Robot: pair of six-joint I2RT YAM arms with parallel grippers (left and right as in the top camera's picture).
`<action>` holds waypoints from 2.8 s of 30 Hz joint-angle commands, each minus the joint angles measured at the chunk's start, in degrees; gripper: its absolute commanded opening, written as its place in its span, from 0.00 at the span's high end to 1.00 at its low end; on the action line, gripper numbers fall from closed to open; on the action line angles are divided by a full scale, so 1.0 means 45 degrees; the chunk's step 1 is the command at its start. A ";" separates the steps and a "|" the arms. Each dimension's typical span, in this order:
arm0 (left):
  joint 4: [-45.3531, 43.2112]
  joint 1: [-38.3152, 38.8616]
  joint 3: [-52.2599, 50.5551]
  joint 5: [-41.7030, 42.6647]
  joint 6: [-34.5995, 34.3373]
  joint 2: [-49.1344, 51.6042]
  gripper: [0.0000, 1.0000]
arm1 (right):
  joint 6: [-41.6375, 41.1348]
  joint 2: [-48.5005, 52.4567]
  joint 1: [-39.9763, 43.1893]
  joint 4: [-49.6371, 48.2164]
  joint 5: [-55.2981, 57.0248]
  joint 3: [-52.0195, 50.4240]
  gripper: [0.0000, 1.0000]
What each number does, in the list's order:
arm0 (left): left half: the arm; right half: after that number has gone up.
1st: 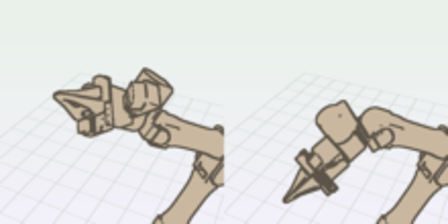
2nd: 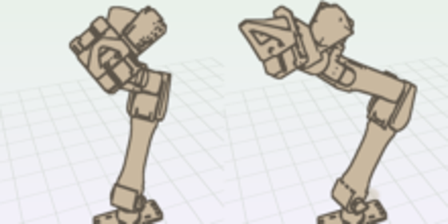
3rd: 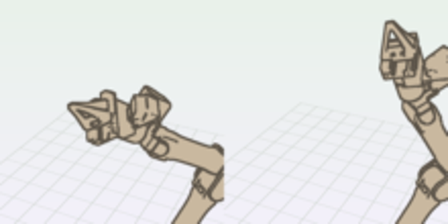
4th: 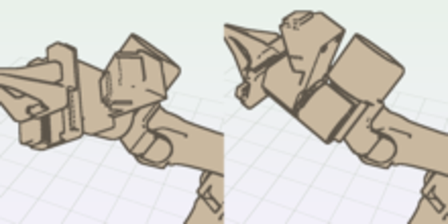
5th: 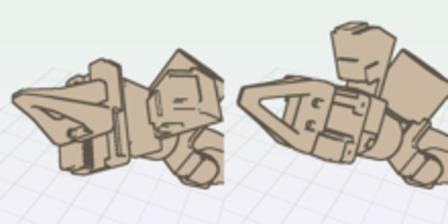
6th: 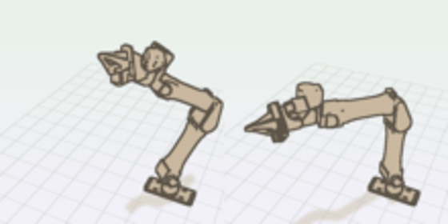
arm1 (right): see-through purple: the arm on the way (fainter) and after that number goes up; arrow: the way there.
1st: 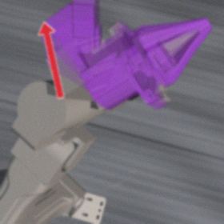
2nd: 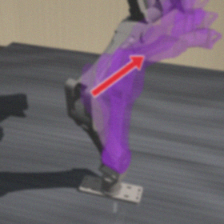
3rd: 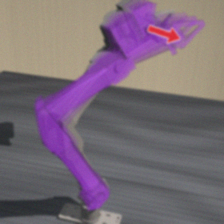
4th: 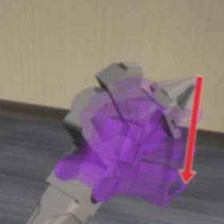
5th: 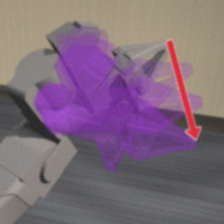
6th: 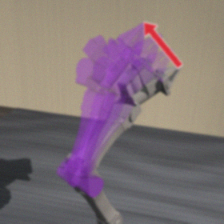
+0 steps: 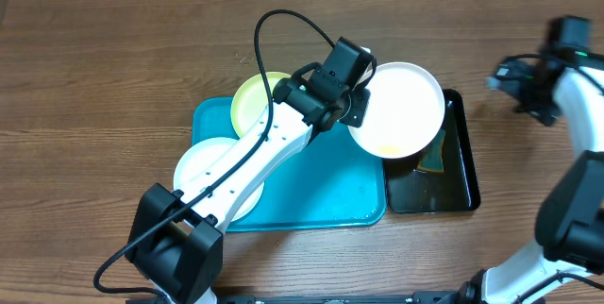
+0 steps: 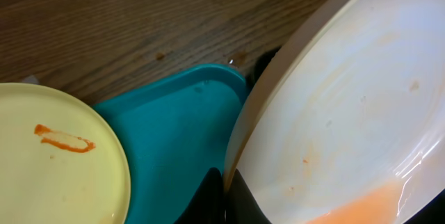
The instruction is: Clean dirty plates on tray and stack at the side
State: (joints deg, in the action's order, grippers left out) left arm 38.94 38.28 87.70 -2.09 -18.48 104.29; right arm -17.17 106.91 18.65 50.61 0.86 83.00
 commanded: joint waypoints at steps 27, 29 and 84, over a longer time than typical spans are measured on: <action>-0.1336 0.3181 0.0282 -0.4323 0.1763 -0.0102 0.96 | -0.0180 -0.0039 0.3871 0.0228 0.0257 0.0223 0.00; -0.1331 0.3560 0.0282 -0.4983 0.2200 -0.0102 0.96 | -0.0180 -0.0039 0.3871 0.0228 0.0257 0.0223 0.00; 0.0248 -0.7616 0.0287 0.6776 -0.1855 -0.0117 0.96 | -0.0180 -0.0039 0.3871 0.0223 0.0257 0.0223 0.00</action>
State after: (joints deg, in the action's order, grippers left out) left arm 37.85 12.01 87.72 20.58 -25.23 104.29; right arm -17.78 106.91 36.05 51.90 1.72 83.00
